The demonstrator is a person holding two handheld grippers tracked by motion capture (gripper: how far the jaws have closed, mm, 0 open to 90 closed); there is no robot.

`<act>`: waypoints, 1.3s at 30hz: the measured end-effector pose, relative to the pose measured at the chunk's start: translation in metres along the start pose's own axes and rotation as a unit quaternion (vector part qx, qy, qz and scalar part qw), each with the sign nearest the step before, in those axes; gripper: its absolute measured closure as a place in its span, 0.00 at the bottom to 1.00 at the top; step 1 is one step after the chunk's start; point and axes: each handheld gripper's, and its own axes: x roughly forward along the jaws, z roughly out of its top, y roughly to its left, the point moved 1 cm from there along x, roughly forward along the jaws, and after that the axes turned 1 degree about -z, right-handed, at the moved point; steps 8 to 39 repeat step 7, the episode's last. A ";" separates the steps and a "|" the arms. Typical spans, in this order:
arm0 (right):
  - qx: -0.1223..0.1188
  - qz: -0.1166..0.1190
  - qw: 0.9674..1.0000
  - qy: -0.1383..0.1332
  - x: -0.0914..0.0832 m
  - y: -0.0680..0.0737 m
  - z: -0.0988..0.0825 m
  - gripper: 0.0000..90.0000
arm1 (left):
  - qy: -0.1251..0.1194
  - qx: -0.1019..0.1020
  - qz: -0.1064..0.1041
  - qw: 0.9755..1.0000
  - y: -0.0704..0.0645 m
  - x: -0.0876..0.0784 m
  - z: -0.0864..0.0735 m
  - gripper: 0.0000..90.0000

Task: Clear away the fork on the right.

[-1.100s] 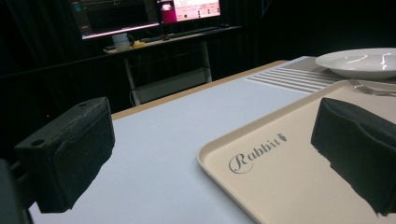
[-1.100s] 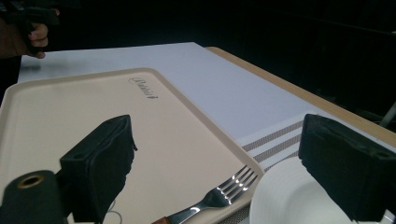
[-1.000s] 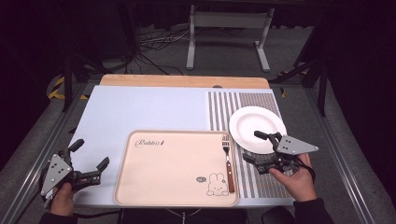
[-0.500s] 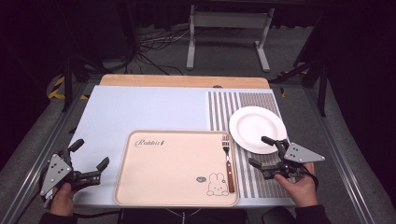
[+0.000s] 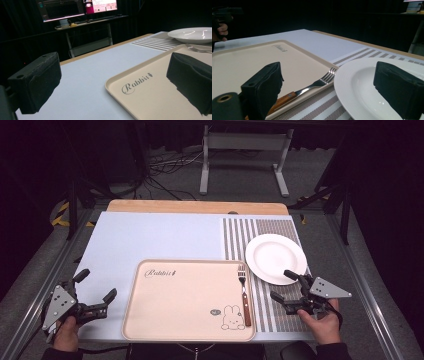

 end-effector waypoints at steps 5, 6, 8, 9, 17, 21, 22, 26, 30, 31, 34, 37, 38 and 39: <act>0.009 -0.002 1.000 0.006 0.001 -0.003 -0.004 0.11 | -0.002 0.001 0.000 1.000 0.000 0.000 0.000 0.00; 0.007 -0.004 1.000 0.009 0.001 -0.002 -0.004 0.11 | -0.003 0.000 0.000 1.000 0.000 0.000 0.000 0.00; 0.005 -0.005 1.000 0.010 0.001 -0.002 -0.003 0.11 | -0.003 0.000 -0.001 1.000 0.000 0.000 0.000 0.00; 0.005 -0.005 1.000 0.010 0.001 -0.002 -0.003 0.11 | -0.003 0.000 -0.001 1.000 0.000 0.000 0.000 0.00; 0.005 -0.005 1.000 0.010 0.001 -0.002 -0.003 0.11 | -0.003 0.000 -0.001 1.000 0.000 0.000 0.000 0.00; 0.005 -0.005 1.000 0.010 0.001 -0.002 -0.003 0.11 | -0.003 0.000 -0.001 1.000 0.000 0.000 0.000 0.00; 0.005 -0.005 1.000 0.010 0.001 -0.002 -0.003 0.11 | -0.003 0.000 -0.001 1.000 0.000 0.000 0.000 0.00; 0.005 -0.005 1.000 0.010 0.001 -0.002 -0.003 0.11 | -0.003 0.000 -0.001 1.000 0.000 0.000 0.000 0.00; 0.005 -0.005 1.000 0.010 0.001 -0.002 -0.003 0.11 | -0.003 0.000 -0.001 1.000 0.000 0.000 0.000 0.00; 0.005 -0.005 1.000 0.010 0.001 -0.002 -0.003 0.11 | -0.003 0.000 -0.001 1.000 0.000 0.000 0.000 0.00; 0.005 -0.005 1.000 0.010 0.001 -0.002 -0.003 0.11 | -0.003 0.000 -0.001 1.000 0.000 0.000 0.000 0.00; 0.005 -0.005 1.000 0.010 0.001 -0.002 -0.003 0.11 | -0.003 0.000 -0.001 1.000 0.000 0.000 0.000 0.00; 0.005 -0.005 1.000 0.010 0.001 -0.002 -0.003 0.11 | -0.003 0.000 -0.001 1.000 0.000 0.000 0.000 0.00; 0.005 -0.005 1.000 0.010 0.001 -0.002 -0.003 0.11 | -0.003 0.000 -0.001 1.000 0.000 0.000 0.000 0.00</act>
